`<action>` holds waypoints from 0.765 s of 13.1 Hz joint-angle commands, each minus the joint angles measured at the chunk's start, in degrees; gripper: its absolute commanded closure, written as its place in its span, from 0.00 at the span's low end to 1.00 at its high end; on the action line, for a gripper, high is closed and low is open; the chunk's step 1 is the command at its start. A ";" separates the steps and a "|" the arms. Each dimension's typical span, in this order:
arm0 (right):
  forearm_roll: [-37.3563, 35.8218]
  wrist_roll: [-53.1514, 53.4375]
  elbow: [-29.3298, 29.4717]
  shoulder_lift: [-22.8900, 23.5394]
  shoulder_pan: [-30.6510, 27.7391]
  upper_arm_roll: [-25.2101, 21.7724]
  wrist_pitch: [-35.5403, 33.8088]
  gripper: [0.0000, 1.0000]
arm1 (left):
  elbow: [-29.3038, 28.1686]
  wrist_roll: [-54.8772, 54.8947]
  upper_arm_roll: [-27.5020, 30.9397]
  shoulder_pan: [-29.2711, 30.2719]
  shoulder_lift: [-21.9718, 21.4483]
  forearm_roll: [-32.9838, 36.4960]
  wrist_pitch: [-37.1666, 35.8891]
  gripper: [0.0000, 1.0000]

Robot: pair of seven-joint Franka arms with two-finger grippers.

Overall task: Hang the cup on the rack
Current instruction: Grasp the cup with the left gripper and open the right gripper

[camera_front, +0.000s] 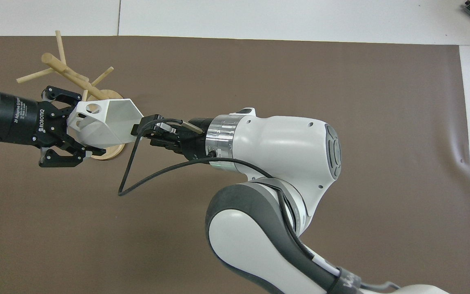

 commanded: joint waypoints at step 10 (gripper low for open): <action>0.66 -1.74 -0.11 0.31 -1.22 -0.19 1.49 0.00 | -7.06 -11.87 -0.49 -0.09 -1.90 4.23 17.11 1.00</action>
